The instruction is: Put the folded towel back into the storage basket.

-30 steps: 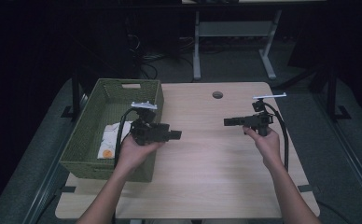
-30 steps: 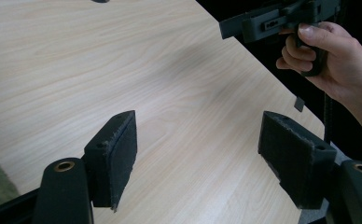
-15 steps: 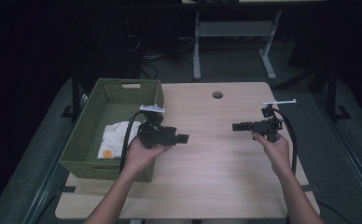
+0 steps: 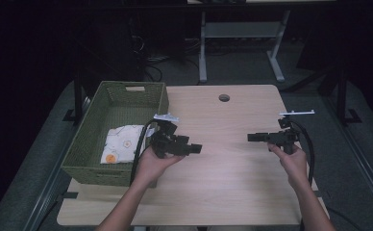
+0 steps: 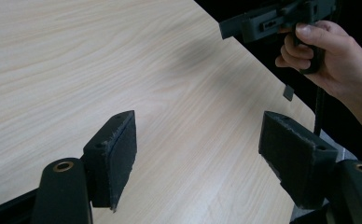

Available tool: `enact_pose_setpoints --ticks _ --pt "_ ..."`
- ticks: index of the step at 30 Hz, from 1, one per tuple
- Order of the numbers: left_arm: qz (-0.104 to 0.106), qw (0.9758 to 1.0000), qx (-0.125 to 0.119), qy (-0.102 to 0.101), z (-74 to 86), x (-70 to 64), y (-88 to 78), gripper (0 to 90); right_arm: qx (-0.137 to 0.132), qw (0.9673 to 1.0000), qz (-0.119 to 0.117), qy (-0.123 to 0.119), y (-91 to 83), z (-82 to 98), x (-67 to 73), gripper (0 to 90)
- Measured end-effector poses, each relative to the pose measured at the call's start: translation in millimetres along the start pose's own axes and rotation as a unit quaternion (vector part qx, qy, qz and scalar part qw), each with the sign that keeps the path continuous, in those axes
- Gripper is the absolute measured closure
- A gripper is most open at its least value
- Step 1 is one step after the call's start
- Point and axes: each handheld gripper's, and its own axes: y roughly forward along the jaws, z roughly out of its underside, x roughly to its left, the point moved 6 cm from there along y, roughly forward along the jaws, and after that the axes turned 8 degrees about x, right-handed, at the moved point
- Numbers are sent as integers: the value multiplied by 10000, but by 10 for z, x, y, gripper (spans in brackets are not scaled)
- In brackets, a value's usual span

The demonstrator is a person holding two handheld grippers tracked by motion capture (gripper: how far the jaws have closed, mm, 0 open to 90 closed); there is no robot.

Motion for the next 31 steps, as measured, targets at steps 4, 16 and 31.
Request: enact_pose_setpoints --ticks 4,16,31 --pt "46 10000 57 10 4 -43 65 280 -23 10000 -12 52 -25 64 -45 295" --pt "177 9998 71 -2 74 -106 229 280 -39 9999 14 122 -102 226 -122 294" --pt "312 9993 218 39 190 -190 417 275 -165 9997 -2 173 -286 465 -218 284"
